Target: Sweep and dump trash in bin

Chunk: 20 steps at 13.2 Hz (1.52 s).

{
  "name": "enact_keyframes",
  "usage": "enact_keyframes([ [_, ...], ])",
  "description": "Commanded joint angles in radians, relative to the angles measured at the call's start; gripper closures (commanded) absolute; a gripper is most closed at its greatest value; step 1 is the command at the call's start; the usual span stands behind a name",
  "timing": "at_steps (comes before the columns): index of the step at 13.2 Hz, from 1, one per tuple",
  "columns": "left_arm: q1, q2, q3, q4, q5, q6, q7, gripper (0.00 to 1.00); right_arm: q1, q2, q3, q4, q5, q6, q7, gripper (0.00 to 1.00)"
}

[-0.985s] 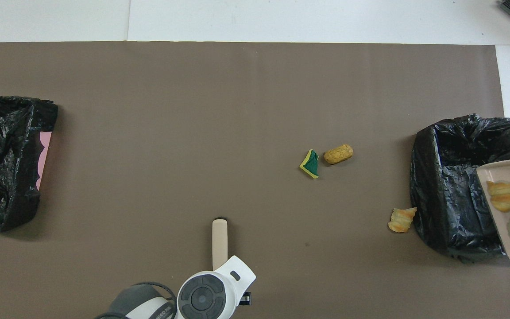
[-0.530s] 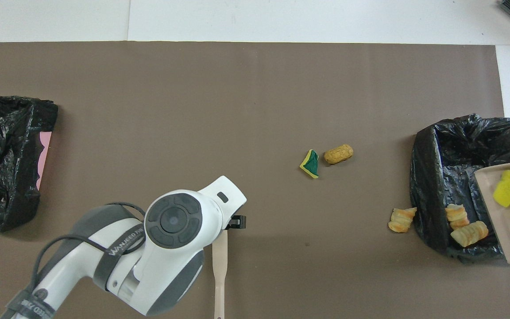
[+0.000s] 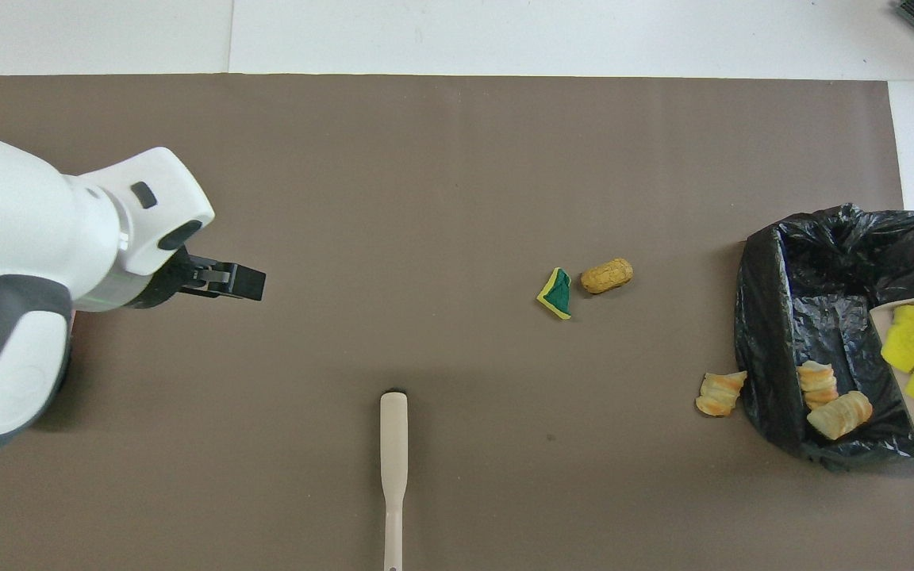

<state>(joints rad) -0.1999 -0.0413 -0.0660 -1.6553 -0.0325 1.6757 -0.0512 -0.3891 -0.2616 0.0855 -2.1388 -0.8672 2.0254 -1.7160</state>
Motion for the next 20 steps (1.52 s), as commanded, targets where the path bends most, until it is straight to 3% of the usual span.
enact_keyframes([
  [1, 0.000, 0.017, 0.025, 0.101, 0.037, -0.118, 0.078, 0.00, -0.028, -0.047, -0.007, -0.023, -0.062, 0.006, 0.003, 1.00],
  [3, -0.006, 0.018, 0.086, 0.135, 0.037, -0.143, 0.134, 0.00, -0.042, -0.059, -0.010, -0.023, -0.079, 0.009, 0.003, 1.00],
  [7, 0.005, 0.021, 0.097, 0.140, 0.037, -0.165, 0.136, 0.00, -0.018, -0.061, -0.003, -0.026, -0.035, -0.011, 0.013, 1.00],
  [13, 0.040, -0.009, 0.091, 0.123, 0.037, -0.177, 0.136, 0.00, 0.055, -0.041, 0.000, -0.015, 0.241, -0.040, 0.076, 1.00],
  [16, 0.068, -0.009, 0.078, 0.123, 0.037, -0.188, 0.137, 0.00, 0.125, -0.012, 0.000, -0.015, 0.374, -0.112, 0.212, 1.00],
  [20, 0.069, -0.009, 0.075, 0.123, 0.037, -0.180, 0.131, 0.00, 0.268, 0.051, 0.000, -0.006, 0.548, -0.177, 0.525, 1.00],
])
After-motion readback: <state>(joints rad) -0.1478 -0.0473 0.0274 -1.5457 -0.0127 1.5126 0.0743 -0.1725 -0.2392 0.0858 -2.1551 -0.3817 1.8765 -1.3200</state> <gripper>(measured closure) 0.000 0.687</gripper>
